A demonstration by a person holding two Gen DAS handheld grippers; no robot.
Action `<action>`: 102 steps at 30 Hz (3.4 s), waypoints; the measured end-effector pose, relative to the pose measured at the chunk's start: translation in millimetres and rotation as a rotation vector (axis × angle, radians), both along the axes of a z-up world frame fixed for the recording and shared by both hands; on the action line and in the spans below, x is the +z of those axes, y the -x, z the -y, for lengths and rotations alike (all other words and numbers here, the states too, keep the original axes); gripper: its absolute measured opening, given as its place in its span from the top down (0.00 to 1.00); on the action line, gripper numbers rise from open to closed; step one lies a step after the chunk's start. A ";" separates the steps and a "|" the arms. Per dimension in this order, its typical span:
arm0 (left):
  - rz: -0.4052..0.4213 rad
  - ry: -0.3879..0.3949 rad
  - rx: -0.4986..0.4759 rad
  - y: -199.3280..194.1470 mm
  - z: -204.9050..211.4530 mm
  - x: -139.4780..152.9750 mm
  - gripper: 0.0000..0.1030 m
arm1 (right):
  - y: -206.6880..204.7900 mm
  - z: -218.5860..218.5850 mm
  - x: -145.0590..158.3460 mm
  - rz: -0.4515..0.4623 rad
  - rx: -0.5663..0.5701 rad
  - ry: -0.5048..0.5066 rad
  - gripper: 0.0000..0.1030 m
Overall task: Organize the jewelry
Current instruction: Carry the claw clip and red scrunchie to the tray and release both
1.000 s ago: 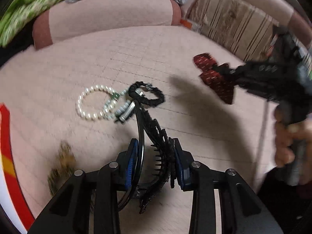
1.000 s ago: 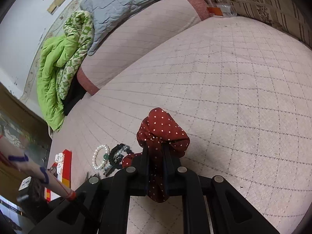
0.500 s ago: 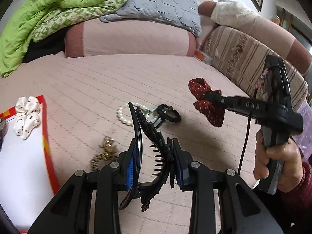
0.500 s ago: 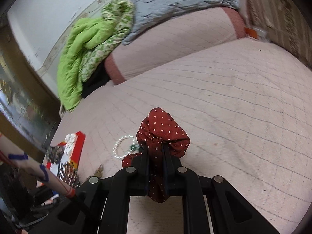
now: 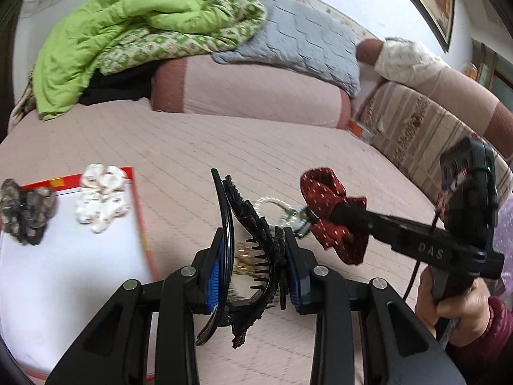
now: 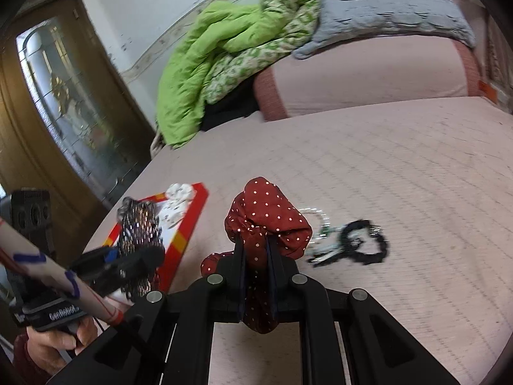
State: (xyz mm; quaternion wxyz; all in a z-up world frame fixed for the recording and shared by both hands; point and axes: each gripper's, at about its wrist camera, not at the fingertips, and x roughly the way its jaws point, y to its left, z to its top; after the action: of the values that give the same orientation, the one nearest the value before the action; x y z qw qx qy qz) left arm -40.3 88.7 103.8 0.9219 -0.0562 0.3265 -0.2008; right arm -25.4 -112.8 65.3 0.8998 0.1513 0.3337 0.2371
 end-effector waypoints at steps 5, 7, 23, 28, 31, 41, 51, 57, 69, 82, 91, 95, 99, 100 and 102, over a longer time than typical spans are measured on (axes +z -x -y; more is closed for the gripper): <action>0.013 0.018 0.057 3.2 -34.6 2.1 0.69 | 3.5 -23.1 2.3 0.009 0.040 -0.002 0.88; 0.011 0.019 0.081 2.8 -47.6 0.8 0.69 | 5.4 -33.3 3.5 0.007 0.056 -0.005 0.88; -0.010 0.061 0.331 6.1 -168.1 -5.1 0.69 | -5.8 -135.1 12.8 -0.085 0.210 -0.006 0.88; -0.047 0.063 0.393 8.4 -195.0 -14.0 0.69 | -13.4 -172.0 17.3 -0.092 0.259 0.026 0.87; -0.066 0.033 0.439 5.7 -205.9 -18.5 0.69 | -21.2 -192.7 15.5 -0.112 0.278 0.044 0.87; -0.139 0.042 0.498 -15.2 -239.2 -31.8 0.69 | -47.3 -240.6 9.1 -0.155 0.299 0.092 0.86; -0.193 0.053 0.507 -35.6 -254.8 -44.1 0.69 | -72.9 -265.8 -8.3 -0.213 0.286 0.137 0.85; -0.205 0.057 0.502 -40.8 -256.7 -45.6 0.69 | -83.4 -274.0 -15.9 -0.230 0.272 0.154 0.85; -0.198 0.067 0.504 -41.9 -259.1 -46.0 0.69 | -97.2 -287.8 -25.2 -0.241 0.244 0.191 0.85; -0.171 0.071 0.508 -40.3 -257.7 -41.7 0.61 | -97.7 -291.8 -28.8 -0.224 0.257 0.220 0.71; -0.120 0.090 0.521 -34.5 -253.3 -30.8 0.58 | -88.2 -283.8 -12.2 -0.200 0.264 0.189 0.58; -0.068 0.102 0.529 -27.6 -248.2 -20.6 0.58 | -81.2 -275.4 -1.5 -0.187 0.268 0.161 0.58; -0.008 0.103 0.520 -21.0 -236.6 -9.0 0.58 | -68.4 -257.4 10.0 -0.170 0.265 0.121 0.58; 0.005 0.104 0.506 -19.8 -230.2 -6.2 0.58 | -66.0 -252.3 11.7 -0.167 0.262 0.115 0.58; 0.019 0.095 0.481 -19.5 -217.0 -2.4 0.58 | -59.5 -233.8 15.1 -0.162 0.243 0.087 0.58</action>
State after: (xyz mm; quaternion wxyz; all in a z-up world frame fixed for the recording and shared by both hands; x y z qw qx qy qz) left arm -20.8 305.7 101.5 0.9425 -0.1738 0.2852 0.0087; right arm 34.1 121.0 80.4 0.8402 0.0891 0.4311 0.3167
